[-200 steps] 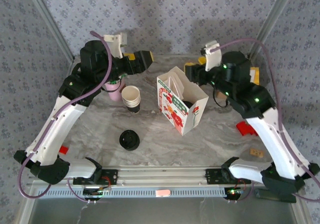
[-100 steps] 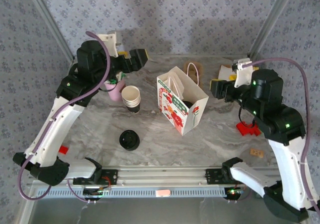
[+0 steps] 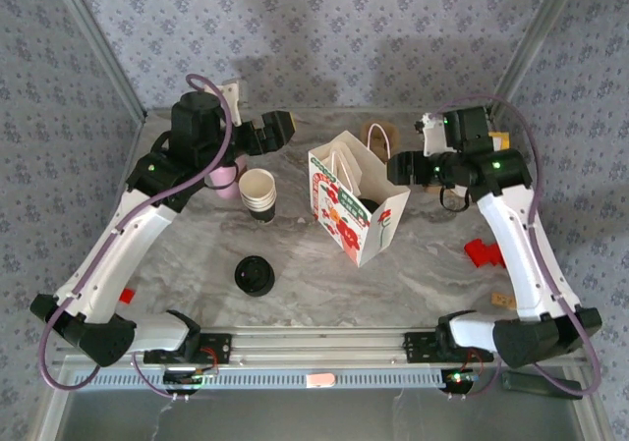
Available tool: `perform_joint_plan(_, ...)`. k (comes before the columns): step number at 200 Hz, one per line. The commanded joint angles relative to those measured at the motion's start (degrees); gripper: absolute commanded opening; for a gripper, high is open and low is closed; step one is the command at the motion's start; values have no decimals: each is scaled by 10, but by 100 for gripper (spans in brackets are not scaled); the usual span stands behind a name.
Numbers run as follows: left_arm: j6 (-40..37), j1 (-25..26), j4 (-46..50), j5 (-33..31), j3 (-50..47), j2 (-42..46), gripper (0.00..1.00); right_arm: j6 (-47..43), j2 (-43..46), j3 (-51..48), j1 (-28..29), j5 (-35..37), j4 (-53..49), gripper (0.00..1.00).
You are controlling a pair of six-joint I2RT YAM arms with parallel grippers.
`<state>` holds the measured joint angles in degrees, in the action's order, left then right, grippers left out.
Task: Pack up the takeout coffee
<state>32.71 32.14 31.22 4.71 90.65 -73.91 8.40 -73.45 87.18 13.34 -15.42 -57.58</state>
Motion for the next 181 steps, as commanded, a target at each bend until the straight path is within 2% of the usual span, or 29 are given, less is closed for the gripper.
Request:
perform_joint_plan(1, 5, -3, -18, 7, 6, 22, 100, -15, -26, -9, -4, -10, 23, 71)
perform_joint_plan(105, 6, -3, -32, 13, -13, 27, 100, -5, -48, -40, 24, -8, 50, 54)
perform_joint_plan(126, 4, -3, -32, 10, -16, 32, 100, 3, -49, -47, 28, -6, 57, 48)
perform_joint_plan(181, 7, -6, -39, 8, -26, 43, 100, 38, -49, -47, 47, 6, 70, 24)
